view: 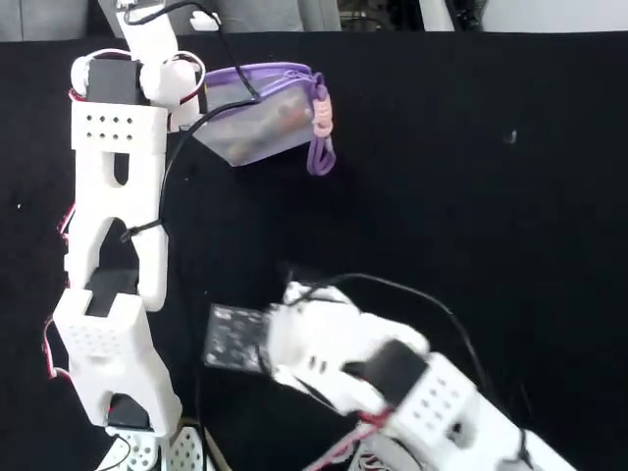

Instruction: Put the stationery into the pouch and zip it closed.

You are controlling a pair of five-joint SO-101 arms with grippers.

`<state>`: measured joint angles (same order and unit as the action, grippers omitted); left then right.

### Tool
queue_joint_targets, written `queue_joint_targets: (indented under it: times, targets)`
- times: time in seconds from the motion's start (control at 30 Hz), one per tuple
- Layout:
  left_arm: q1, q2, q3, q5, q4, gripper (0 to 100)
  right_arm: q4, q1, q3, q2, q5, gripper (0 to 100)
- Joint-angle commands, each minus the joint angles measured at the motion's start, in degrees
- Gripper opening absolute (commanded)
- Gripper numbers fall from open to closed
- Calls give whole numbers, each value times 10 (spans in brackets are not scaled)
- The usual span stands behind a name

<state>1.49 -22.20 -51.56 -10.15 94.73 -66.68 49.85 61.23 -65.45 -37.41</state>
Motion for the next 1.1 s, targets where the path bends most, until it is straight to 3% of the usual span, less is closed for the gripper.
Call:
queue_joint_targets:
  times: [0.0,0.17,0.4,0.67,0.83,1.07]
  targets:
    - [30,-8,11,8,-12,28,76,10,-7,140,-7,342]
    - [30,-8,11,8,-11,28,81,10,-44,276,-33,337]
    - [34,-8,11,8,-11,28,104,10,-79,389,-33,222]
    - [45,-8,11,8,-13,28,142,22,-81,450,-33,258]
    - [44,-8,11,8,-13,28,165,73,-81,501,-33,254]
    - [44,-8,11,8,-11,28,149,65,-131,575,-32,211]
